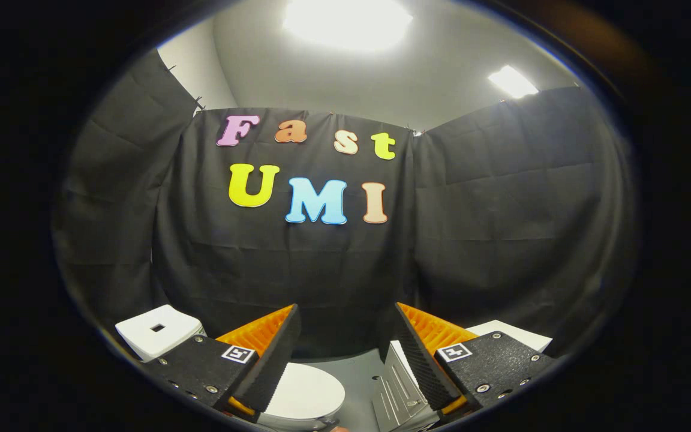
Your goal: Open the toilet lid.
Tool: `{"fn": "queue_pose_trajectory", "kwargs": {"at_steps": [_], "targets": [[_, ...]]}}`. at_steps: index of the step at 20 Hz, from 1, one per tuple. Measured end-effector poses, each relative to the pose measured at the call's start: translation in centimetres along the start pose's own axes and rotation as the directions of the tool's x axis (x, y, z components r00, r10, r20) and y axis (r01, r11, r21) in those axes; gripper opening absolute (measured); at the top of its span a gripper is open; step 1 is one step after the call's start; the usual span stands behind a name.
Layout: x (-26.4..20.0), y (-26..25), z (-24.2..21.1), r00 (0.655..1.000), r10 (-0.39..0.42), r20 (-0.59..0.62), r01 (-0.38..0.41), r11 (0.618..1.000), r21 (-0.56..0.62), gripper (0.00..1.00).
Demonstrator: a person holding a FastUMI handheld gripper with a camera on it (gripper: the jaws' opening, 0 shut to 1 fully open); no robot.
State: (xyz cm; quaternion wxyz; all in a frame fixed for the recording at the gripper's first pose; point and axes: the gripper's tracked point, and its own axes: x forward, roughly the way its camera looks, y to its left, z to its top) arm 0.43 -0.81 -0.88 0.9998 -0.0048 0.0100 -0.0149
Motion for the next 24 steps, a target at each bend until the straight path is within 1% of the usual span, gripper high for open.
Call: {"fn": "queue_pose_trajectory", "kwargs": {"at_steps": [14,24], "targets": [[0.1,-1.6,-1.0,0.999,-0.040,-0.021,0.040,0.999,-0.006,0.94],[0.0,-2.0,-0.9,0.999,-0.041,-0.013,0.041,0.999,0.018,0.94]]}}
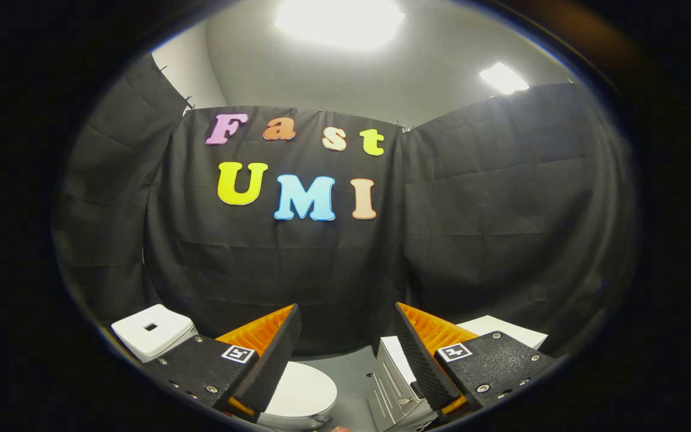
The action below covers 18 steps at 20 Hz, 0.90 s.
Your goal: Open the toilet lid.
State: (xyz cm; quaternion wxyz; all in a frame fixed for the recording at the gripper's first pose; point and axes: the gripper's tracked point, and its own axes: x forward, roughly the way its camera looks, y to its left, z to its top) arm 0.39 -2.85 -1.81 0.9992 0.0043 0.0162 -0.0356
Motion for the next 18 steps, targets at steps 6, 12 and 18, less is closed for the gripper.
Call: {"fn": "queue_pose_trajectory", "kwargs": {"at_steps": [6,12,18], "targets": [[0.2,-0.2,-0.3,1.000,-0.001,-0.001,0.001,1.000,-0.005,0.95],[0.5,0.1,-0.8,1.000,0.002,-0.003,-0.002,1.000,-0.008,0.94],[1.0,0.8,-1.8,1.000,0.007,-0.029,-0.008,0.999,-0.042,0.94]]}}
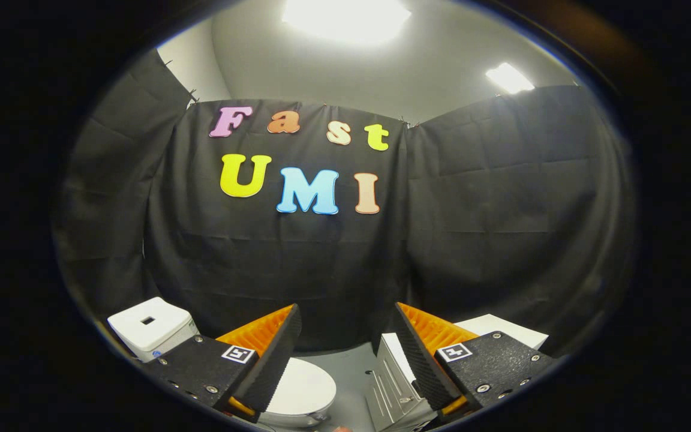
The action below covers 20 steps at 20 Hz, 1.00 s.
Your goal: Open the toilet lid.
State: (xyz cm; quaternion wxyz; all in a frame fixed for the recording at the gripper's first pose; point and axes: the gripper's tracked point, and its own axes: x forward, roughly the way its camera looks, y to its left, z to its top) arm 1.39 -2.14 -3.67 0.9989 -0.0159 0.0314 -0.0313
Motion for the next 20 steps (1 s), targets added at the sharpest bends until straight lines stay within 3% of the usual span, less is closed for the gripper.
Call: {"fn": "queue_pose_trajectory", "kwargs": {"at_steps": [8,14,20], "targets": [[1.4,1.9,-2.6,0.999,0.045,0.004,-0.045,0.998,0.035,0.94],[3.0,6.2,-9.6,0.985,0.133,-0.106,-0.119,0.985,0.124,0.95],[3.9,10.0,-18.3,0.938,0.218,-0.268,-0.163,0.963,0.214,0.95]]}}
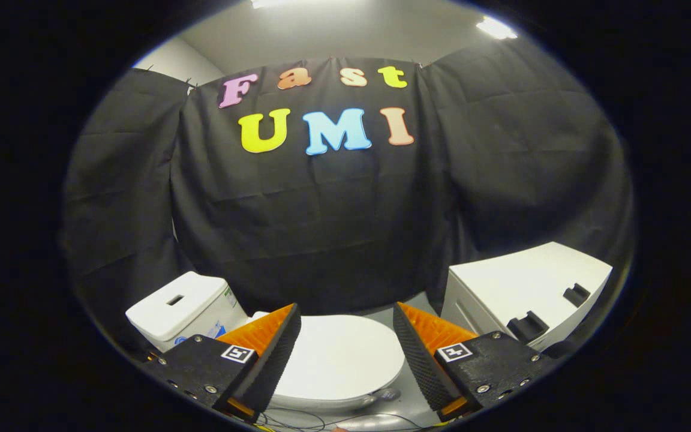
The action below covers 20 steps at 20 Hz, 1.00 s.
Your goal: Open the toilet lid.
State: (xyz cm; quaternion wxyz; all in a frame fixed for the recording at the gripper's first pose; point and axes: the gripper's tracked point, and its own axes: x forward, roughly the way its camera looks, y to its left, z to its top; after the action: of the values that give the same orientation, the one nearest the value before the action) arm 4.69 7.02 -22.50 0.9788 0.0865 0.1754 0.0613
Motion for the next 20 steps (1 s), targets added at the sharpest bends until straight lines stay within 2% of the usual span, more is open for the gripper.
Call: {"fn": "queue_pose_trajectory", "kwargs": {"at_steps": [4,9,13,20], "targets": [[1.3,-0.6,-6.1,0.992,-0.009,-0.124,0.020,0.996,0.092,0.95],[1.4,-2.7,-13.1,0.961,-0.051,-0.270,0.105,0.976,0.191,0.96],[1.7,-4.4,-16.7,0.934,-0.067,-0.352,0.163,0.955,0.249,0.96],[2.0,-5.9,-22.7,0.884,-0.049,-0.465,0.235,0.906,0.352,0.96]]}}
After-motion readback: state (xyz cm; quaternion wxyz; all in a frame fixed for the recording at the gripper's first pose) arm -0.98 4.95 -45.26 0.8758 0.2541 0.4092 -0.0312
